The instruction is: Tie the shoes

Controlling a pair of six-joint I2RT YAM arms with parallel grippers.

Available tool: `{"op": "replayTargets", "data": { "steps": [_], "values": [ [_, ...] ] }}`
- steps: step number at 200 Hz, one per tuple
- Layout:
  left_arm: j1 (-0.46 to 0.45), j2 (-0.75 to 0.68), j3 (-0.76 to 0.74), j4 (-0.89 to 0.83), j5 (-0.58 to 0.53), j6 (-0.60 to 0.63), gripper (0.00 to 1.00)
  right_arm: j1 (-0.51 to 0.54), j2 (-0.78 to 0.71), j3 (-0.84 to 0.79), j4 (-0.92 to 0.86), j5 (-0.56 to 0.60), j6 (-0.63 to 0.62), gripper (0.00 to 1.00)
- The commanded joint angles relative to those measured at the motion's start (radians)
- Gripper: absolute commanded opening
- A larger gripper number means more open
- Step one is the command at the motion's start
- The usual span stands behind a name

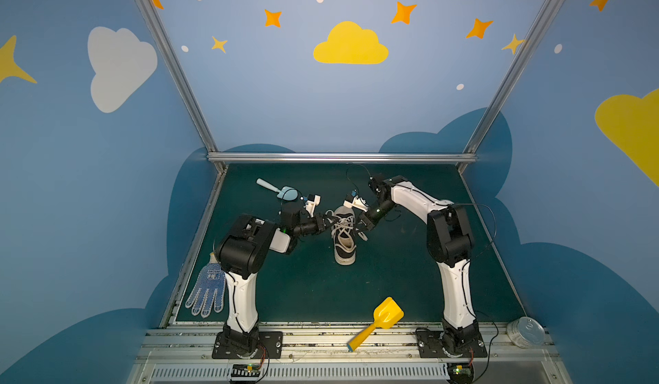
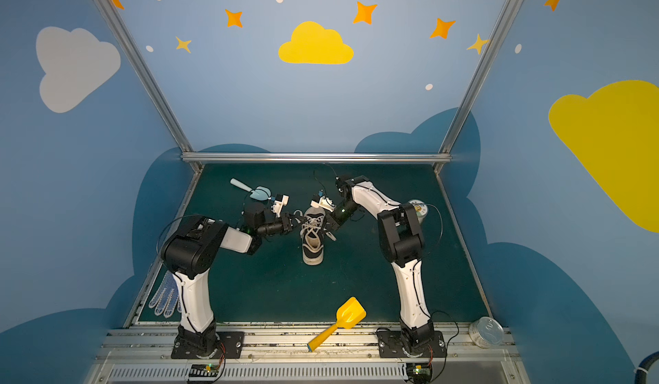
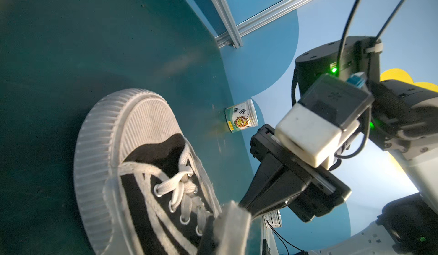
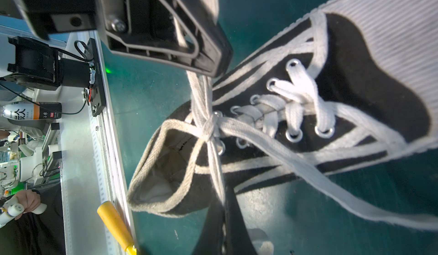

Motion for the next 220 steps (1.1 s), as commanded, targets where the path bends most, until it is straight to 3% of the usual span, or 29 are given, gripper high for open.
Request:
{"op": "replayTargets", "data": {
  "steps": [1, 160, 209, 220],
  "values": [
    [0.045, 0.010, 0.023, -0.048, -0.018, 0.042, 0.03, -0.029, -0.047, -0.038, -0.041, 0.033, 0.017, 0.00],
    [0.074, 0.053, 0.033, -0.074, -0.004, 0.056, 0.03, -0.061, -0.029, -0.069, -0.052, 0.084, 0.035, 0.00],
    [0.068, 0.062, 0.019, 0.015, 0.023, 0.007, 0.04, -0.044, -0.023, -0.023, -0.066, -0.020, 0.021, 0.00],
    [0.068, 0.058, 0.003, 0.052, 0.016, -0.011, 0.11, -0.038, -0.027, -0.016, -0.064, -0.013, 0.030, 0.21]
  ]
}}
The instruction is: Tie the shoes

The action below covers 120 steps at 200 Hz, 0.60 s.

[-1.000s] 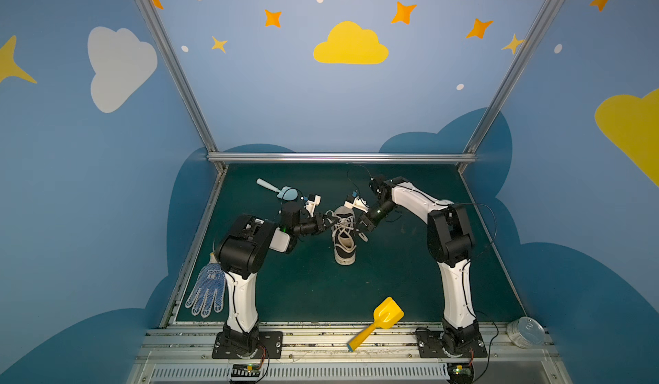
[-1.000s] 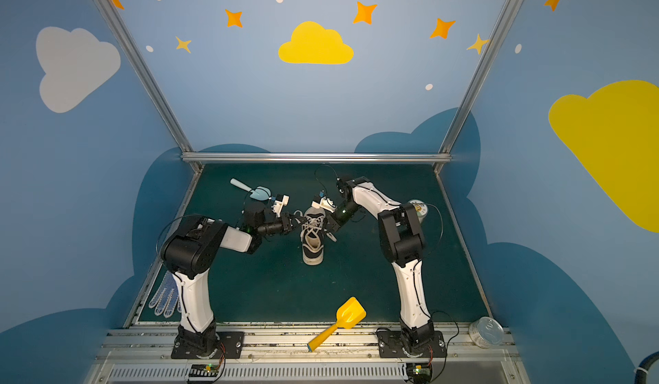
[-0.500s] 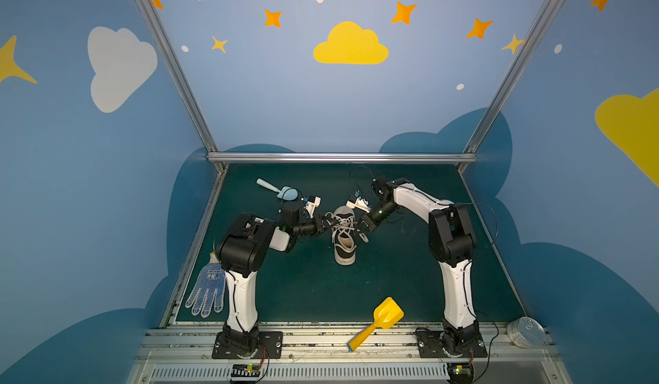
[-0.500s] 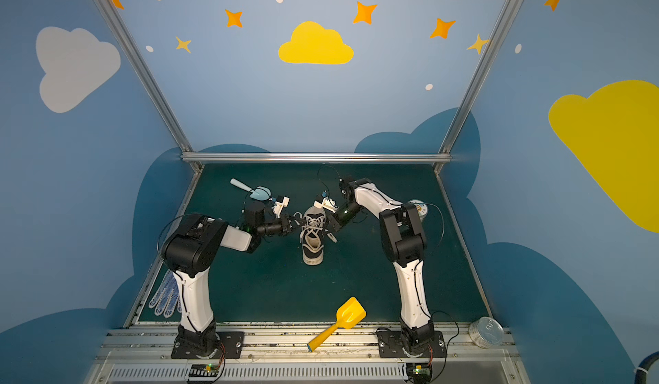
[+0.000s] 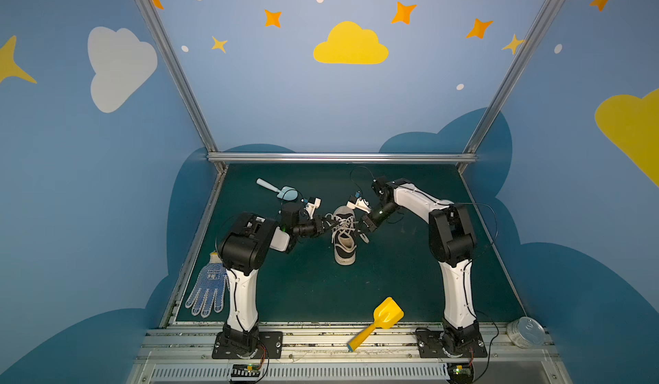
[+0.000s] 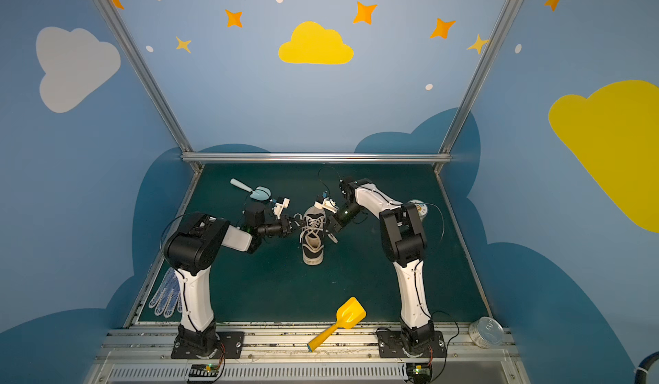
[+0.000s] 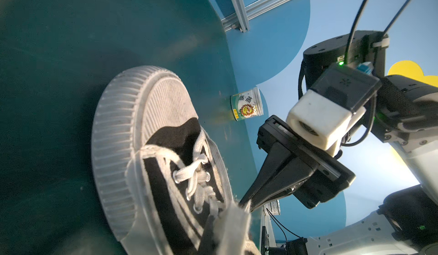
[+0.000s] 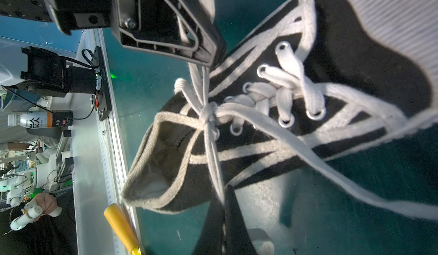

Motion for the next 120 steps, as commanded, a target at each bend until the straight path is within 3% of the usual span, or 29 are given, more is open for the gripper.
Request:
{"op": "replayTargets", "data": {
  "steps": [1, 31, 50, 69, 120],
  "values": [
    [0.047, 0.012, -0.013, 0.080, -0.049, -0.029, 0.12, -0.014, -0.019, 0.030, -0.088, 0.020, 0.002, 0.22],
    [0.046, -0.007, -0.026, 0.093, -0.044, -0.032, 0.36, -0.017, -0.031, 0.034, -0.077, 0.028, 0.013, 0.46],
    [0.052, -0.031, -0.041, 0.081, -0.052, -0.021, 0.48, -0.022, -0.038, 0.029, -0.080, 0.052, 0.023, 0.55],
    [0.067, -0.067, -0.068, 0.064, -0.066, -0.005, 0.56, -0.035, -0.058, 0.014, -0.079, 0.097, 0.042, 0.58],
    [0.085, -0.180, -0.131, -0.081, -0.044, 0.115, 0.63, -0.067, -0.189, -0.073, 0.028, 0.203, 0.137, 0.59]
  ]
}}
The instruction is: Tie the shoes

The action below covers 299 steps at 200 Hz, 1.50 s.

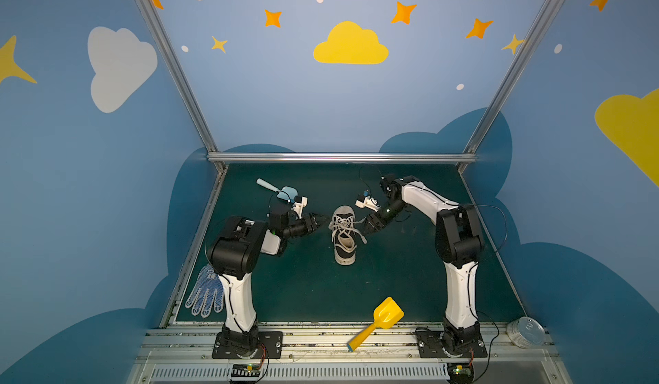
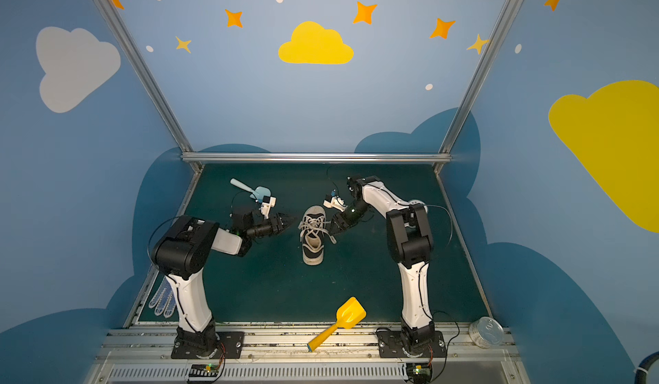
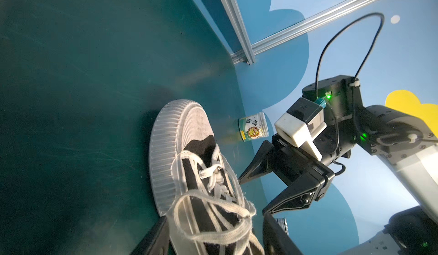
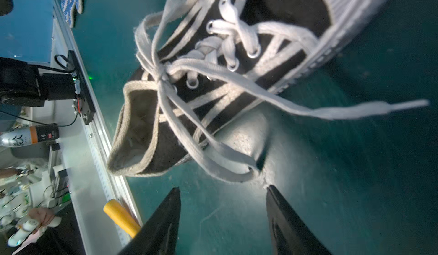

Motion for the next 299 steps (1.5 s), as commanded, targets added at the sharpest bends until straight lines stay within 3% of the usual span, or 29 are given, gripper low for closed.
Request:
{"op": "replayTargets", "data": {
  "steps": [1, 44, 121, 196, 253, 299],
  "values": [
    [0.003, -0.066, -0.019, -0.095, 0.013, 0.095, 0.63, -0.011, -0.098, -0.021, 0.045, 0.061, 0.058, 0.59],
    [-0.036, -0.115, -0.033, -0.225, 0.045, 0.195, 0.58, 0.042, -0.144, -0.024, 0.098, 0.047, 0.101, 0.52],
    [-0.075, -0.043, -0.021, -0.211, 0.104, 0.184, 0.51, 0.138, -0.050, 0.067, 0.113, -0.016, 0.163, 0.35],
    [-0.100, 0.005, -0.023, -0.163, 0.110, 0.164, 0.45, 0.170, 0.024, 0.127, 0.112, 0.009, 0.170, 0.34],
    [-0.103, 0.002, -0.029, -0.117, 0.097, 0.138, 0.16, 0.192, 0.056, 0.156, 0.120, 0.076, 0.169, 0.36],
    [-0.101, -0.036, -0.026, -0.190, 0.084, 0.170, 0.10, 0.216, 0.064, 0.159, 0.135, 0.130, 0.145, 0.40]
  ]
}}
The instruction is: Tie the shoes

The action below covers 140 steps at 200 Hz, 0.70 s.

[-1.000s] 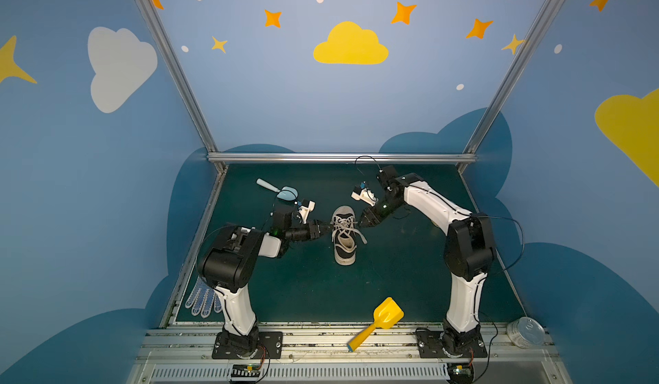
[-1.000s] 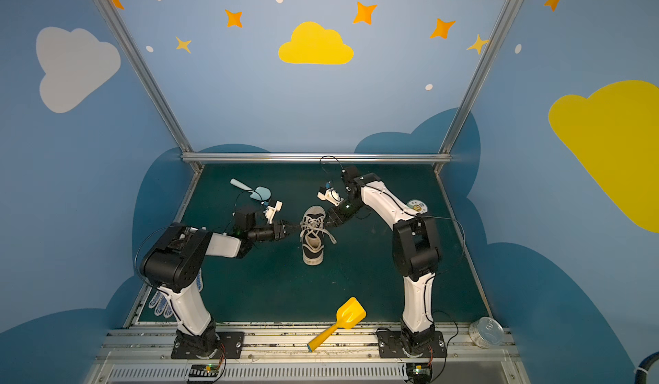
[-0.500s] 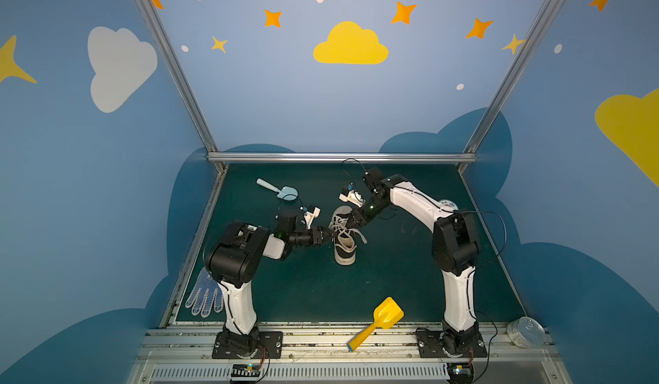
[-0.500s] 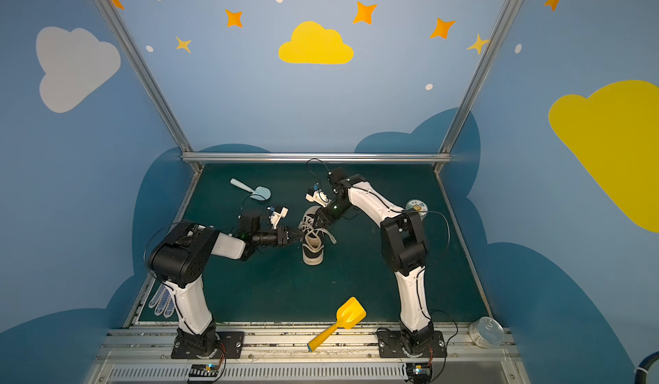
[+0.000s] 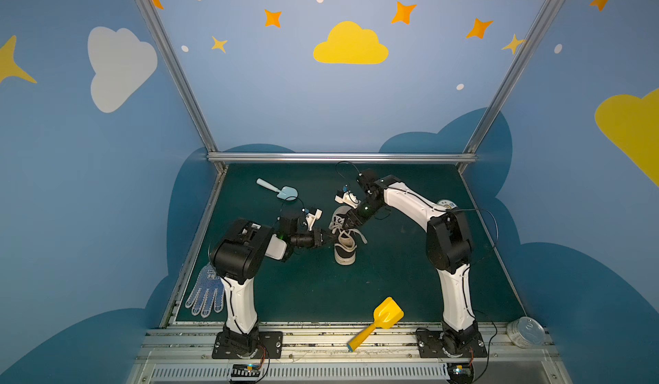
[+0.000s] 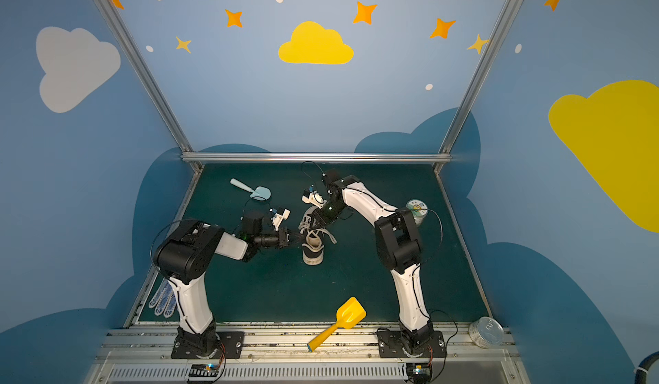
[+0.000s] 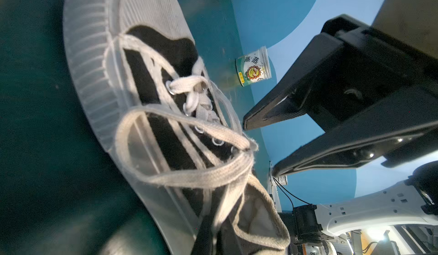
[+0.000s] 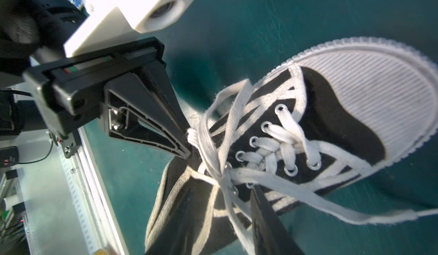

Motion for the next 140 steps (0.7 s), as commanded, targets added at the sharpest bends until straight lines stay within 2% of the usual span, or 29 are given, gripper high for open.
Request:
{"op": "replayTargets", "data": {
  "steps": [1, 13, 27, 36, 64, 88, 140],
  "values": [
    [0.003, -0.034, 0.003, -0.040, -0.017, 0.030, 0.10, 0.015, 0.022, 0.028, 0.005, 0.041, -0.020, 0.40],
    [0.004, -0.041, 0.004, -0.050, -0.019, 0.031, 0.14, 0.023, 0.025, 0.032, 0.008, 0.061, -0.020, 0.40],
    [0.005, -0.044, 0.002, -0.056, -0.024, 0.029, 0.26, 0.028, 0.029, 0.037, 0.013, 0.073, -0.048, 0.38],
    [0.005, -0.045, 0.000, -0.056, -0.025, 0.028, 0.29, 0.028, 0.033, 0.042, 0.011, 0.067, -0.049, 0.38],
    [0.008, -0.048, -0.006, -0.034, -0.027, 0.012, 0.28, 0.030, 0.043, 0.050, 0.007, 0.065, -0.049, 0.35],
    [0.011, -0.052, -0.006, -0.030, -0.027, 0.010, 0.18, 0.031, 0.044, 0.049, 0.014, 0.067, -0.047, 0.34],
    [0.021, -0.067, -0.015, -0.035, -0.038, 0.015, 0.17, 0.032, 0.050, 0.054, 0.011, 0.067, -0.045, 0.31]
  ]
}}
